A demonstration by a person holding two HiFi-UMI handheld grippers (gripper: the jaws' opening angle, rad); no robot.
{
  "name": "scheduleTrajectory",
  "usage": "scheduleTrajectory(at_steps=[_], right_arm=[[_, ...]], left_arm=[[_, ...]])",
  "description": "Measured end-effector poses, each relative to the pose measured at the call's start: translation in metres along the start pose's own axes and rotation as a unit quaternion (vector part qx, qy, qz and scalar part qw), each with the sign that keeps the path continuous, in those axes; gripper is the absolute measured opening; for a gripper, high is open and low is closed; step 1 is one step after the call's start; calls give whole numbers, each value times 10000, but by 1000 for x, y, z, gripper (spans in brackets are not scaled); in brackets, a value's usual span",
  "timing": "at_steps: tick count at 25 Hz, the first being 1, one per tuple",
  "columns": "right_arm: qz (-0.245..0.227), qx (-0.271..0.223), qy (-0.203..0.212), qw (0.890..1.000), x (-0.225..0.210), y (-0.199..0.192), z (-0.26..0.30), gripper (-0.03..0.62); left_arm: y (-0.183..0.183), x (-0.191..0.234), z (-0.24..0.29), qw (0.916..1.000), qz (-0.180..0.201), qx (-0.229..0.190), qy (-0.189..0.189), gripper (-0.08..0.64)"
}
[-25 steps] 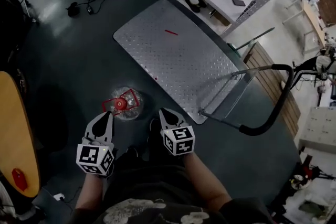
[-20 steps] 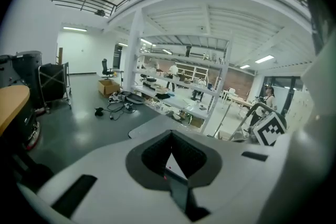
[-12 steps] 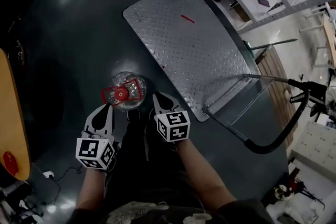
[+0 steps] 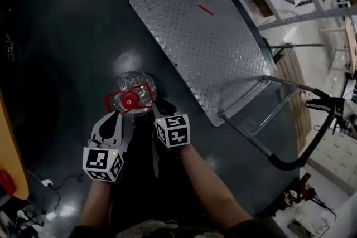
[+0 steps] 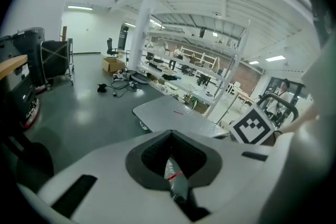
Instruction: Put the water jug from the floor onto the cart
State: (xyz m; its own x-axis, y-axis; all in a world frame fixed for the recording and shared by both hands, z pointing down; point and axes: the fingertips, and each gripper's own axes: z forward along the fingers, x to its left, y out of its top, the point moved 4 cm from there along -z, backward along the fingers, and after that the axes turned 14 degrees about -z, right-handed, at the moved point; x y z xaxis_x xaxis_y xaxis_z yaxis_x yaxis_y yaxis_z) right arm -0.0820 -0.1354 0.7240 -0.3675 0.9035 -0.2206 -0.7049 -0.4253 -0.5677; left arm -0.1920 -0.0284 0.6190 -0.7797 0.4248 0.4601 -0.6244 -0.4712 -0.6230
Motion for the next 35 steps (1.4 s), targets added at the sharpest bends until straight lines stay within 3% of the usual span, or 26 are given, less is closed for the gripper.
scheduleTrajectory(at_steps=[10,17,20,35], right_arm=[[-209,860,-211,9959,2,-17,78,109],[-291,1284,-563,9897,-5,-33,99,105],[-496,1309,-778,9871,-5,-33,103,35],[-758,861,-465,9923,32,-11,71,38]], left_arm=[[-11,46,30,9998,22,141,-110,9],[-19,67,36,9996,6,281,-101,8],[-21,73,37,9994,13,323,-101,8],[-10,72,24,9994,59,321,-138,9]])
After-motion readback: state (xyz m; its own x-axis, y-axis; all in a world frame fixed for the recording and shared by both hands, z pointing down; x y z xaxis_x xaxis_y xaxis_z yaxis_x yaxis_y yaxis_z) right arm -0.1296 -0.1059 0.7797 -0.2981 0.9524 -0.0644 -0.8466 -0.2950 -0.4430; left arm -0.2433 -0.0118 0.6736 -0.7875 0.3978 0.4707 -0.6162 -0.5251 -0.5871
